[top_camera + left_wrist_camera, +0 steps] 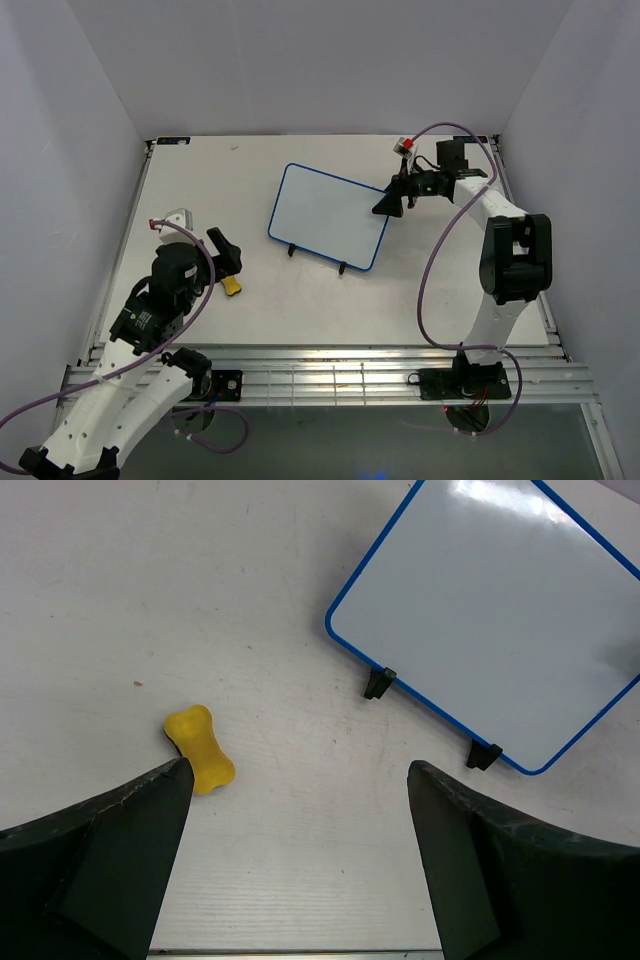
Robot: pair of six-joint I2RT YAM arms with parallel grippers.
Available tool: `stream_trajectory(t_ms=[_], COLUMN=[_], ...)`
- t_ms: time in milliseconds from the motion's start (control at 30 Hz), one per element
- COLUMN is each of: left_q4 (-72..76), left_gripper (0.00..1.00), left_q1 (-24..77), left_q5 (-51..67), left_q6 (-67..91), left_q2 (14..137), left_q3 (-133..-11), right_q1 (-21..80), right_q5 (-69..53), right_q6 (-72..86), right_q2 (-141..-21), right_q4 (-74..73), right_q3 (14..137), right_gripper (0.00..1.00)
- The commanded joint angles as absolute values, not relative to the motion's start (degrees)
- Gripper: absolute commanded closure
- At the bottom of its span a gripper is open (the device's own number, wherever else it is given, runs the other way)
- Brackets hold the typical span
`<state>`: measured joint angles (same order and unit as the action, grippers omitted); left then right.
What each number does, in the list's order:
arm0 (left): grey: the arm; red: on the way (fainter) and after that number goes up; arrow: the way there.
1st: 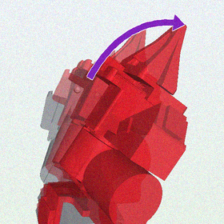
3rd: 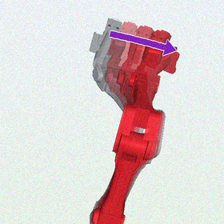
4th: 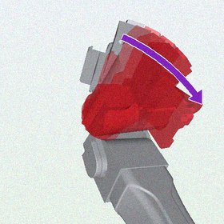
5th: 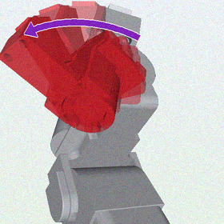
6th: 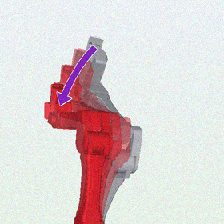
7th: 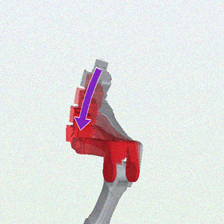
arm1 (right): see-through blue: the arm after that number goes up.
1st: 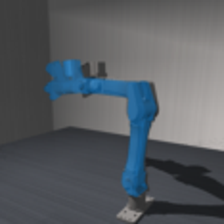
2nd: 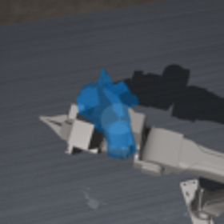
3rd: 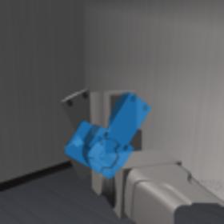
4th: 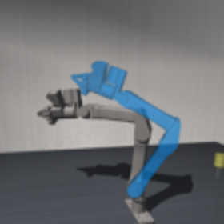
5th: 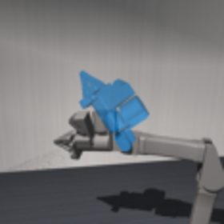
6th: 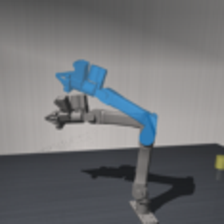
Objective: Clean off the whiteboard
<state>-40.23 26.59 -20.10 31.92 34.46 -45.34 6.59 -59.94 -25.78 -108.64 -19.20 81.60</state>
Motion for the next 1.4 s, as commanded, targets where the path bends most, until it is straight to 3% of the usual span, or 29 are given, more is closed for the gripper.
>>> stream_trajectory(t_ms=[0,333,800,1033,1367], left_q4=[-39.3,-39.2,-37.1,-34.4,-25.6], left_gripper=[0.02,0.02,0.02,0.02,0.02], left_q1=[26.5,26.5,26.4,25.9,24.8], left_q5=[-19.7,-19.7,-22.1,-26.1,-20.2], left_q6=[31.5,31.3,28.4,23.1,10.9], left_q2=[33.8,34.5,36.0,34.4,29.7], left_q3=[-44.9,-45.2,-45.3,-43.6,-39.8], right_q1=[6.4,6.5,7.0,8.2,11.7], right_q5=[-53.2,-39.0,-6.8,-1.9,0.6], right_q6=[-19.5,-7.7,3.2,4.5,6.1], right_q2=[-102.9,-89.3,-60.7,-46.3,-35.4], right_q4=[-12.6,-5.9,-17.0,-24.7,-31.5], right_q3=[78.2,68.8,53.7,49.9,47.1], right_gripper=[0.1,0.1,0.1,0.1,0.1])
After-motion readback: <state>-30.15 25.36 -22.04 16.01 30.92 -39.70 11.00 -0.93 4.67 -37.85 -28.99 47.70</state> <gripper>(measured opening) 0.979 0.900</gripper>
